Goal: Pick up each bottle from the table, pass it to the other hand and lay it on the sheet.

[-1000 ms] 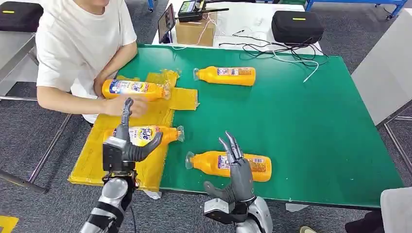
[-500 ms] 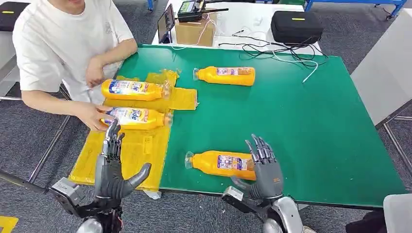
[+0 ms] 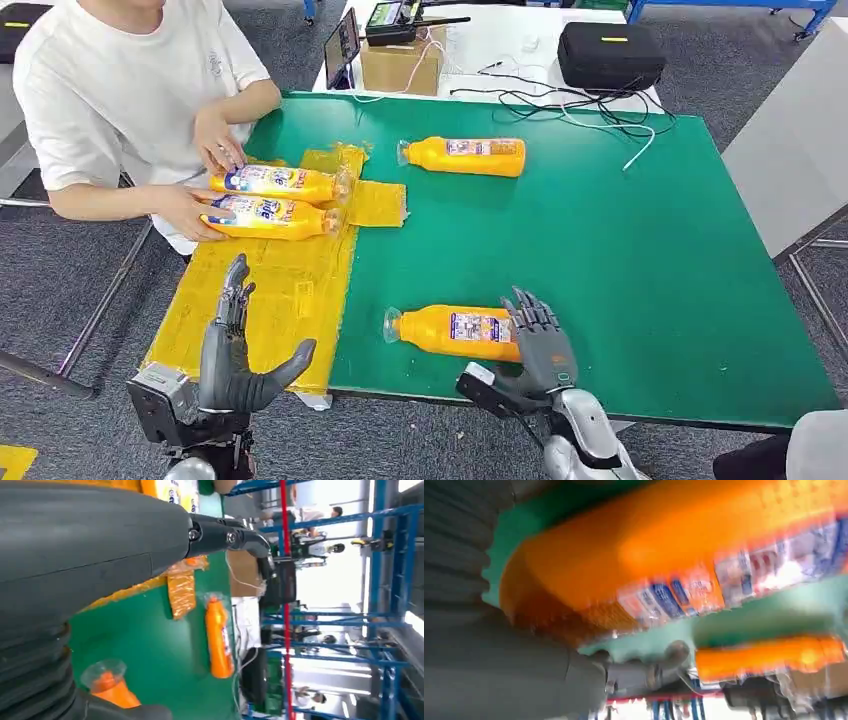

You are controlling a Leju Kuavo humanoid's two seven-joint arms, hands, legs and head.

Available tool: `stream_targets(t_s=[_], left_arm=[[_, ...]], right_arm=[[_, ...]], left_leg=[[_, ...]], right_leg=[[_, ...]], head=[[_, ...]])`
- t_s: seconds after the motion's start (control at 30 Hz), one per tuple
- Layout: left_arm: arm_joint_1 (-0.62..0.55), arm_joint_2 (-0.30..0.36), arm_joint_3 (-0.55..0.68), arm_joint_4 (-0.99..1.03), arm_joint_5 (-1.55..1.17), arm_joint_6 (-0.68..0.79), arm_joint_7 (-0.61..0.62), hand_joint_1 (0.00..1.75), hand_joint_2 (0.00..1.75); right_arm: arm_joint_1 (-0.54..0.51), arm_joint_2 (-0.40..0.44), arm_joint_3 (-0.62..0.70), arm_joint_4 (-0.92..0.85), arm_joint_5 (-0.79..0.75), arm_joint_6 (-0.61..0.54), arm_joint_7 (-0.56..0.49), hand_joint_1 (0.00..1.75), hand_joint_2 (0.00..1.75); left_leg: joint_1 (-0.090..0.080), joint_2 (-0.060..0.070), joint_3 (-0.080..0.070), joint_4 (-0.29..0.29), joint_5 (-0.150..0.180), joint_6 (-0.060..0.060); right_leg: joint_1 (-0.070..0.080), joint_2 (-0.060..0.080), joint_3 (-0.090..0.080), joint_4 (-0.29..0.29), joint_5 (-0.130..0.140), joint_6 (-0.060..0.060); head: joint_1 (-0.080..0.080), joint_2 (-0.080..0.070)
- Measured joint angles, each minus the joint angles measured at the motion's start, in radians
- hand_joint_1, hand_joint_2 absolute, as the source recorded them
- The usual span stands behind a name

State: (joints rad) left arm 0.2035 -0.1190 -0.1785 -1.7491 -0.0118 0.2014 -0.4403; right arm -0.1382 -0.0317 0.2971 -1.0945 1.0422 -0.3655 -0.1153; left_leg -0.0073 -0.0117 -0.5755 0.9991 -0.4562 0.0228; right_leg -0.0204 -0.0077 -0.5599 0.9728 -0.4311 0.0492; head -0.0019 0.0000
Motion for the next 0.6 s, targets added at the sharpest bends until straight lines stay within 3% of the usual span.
stream_targets(t_s=[0.13,0.27,0.3,0.33,0.6], left_arm=[[-0.006,-0.008,0.000,0.000,0.008,-0.014,0.031,0.00,1.75],[-0.003,-0.018,0.001,-0.007,0.126,-0.122,0.066,0.00,1.75],[-0.003,-0.021,0.001,-0.009,0.131,-0.130,0.068,0.00,1.75],[-0.003,-0.023,0.002,-0.010,0.146,-0.141,0.077,0.00,1.75],[-0.021,-0.039,0.029,0.018,0.364,-0.264,0.186,0.00,1.75]], right_arm=[[-0.048,-0.002,0.027,0.035,0.016,0.082,0.087,0.00,1.75],[-0.104,-0.012,0.061,0.070,0.036,0.209,0.202,0.00,1.75],[-0.112,-0.016,0.067,0.078,0.036,0.216,0.206,0.35,1.75],[-0.118,-0.020,0.073,0.086,0.036,0.221,0.213,1.75,1.75],[-0.218,-0.057,0.155,0.158,0.001,0.305,0.230,1.75,1.75]], left_leg=[[0.000,0.006,0.005,0.000,0.000,0.000],[0.000,0.009,0.011,0.000,-0.003,-0.002],[0.000,0.009,0.014,-0.001,-0.003,-0.002],[0.000,0.009,0.016,-0.001,-0.005,-0.001],[0.000,0.012,0.020,-0.001,-0.003,0.000]], right_leg=[[0.000,0.005,0.002,0.000,0.000,0.000],[0.000,0.011,0.003,-0.001,0.001,-0.002],[0.000,0.011,-0.002,-0.001,0.001,-0.002],[0.000,0.011,0.001,-0.001,-0.001,-0.002],[0.000,0.014,0.004,-0.001,0.004,-0.002]], head=[[0.000,0.000],[0.000,0.000],[0.000,0.000],[0.001,0.000],[0.000,0.000]])
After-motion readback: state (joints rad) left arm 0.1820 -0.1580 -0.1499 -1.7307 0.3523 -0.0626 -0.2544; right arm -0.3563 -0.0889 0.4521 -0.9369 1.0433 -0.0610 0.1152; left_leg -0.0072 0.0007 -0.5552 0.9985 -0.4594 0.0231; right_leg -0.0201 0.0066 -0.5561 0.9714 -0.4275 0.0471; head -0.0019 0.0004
